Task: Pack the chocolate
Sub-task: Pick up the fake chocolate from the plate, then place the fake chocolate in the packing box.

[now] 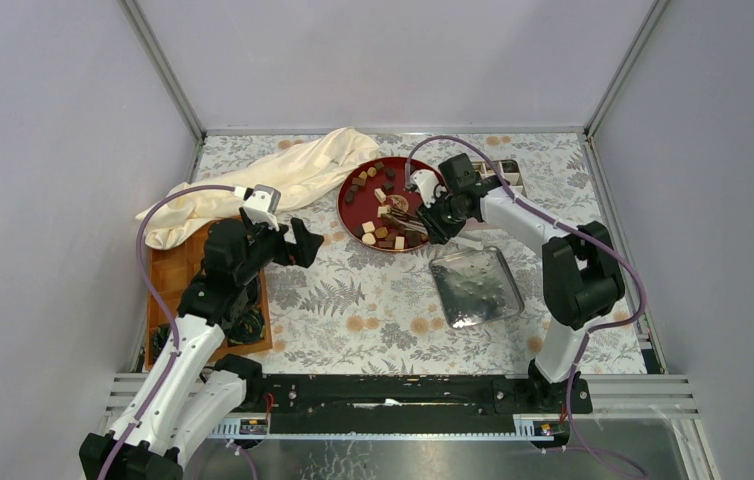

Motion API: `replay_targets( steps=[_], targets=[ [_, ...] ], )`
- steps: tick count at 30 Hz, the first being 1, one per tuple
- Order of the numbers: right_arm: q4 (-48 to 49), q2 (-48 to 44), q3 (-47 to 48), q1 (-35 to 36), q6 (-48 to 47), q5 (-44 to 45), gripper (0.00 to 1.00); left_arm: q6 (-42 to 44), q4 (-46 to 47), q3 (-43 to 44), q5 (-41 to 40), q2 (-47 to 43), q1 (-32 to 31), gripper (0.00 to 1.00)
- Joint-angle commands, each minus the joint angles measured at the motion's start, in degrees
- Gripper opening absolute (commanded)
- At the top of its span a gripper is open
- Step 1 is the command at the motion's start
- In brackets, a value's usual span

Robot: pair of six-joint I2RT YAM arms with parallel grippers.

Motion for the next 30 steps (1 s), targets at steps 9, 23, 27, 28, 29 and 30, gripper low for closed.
replay_targets(
  steps=[9,23,27,28,29,30],
  targets=[
    [3.0,-7.3,1.1,-0.2,0.2,0.9,0.09,0.3,1.6,-0.2,-0.4,-0.1,0.0,0.99],
    [3.2,-14.5,0.3,-8.3,2.0,-3.3,0.08,0.3,1.6,-0.3,-0.4,0.0,0.0,0.99],
    [3.2,-14.8,-0.2,-12.3,2.4,-3.8,0.08,0.3,1.6,-0.3,-0.4,0.0,0.0,0.99],
    [3.1,-14.8,-0.2,-13.6,2.4,-3.8,0.08,0.3,1.6,-0.3,-0.4,-0.1,0.0,0.99],
    [3.1,-14.8,-0.2,-14.6,2.5,-3.9,0.08,0.3,1.6,-0.3,-0.4,-0.1,0.0,0.99],
    [3.2,-14.7,-0.2,-15.5,2.8,-4.0,0.08,0.3,1.6,-0.3,-0.4,-0.1,0.0,0.99]
  ],
)
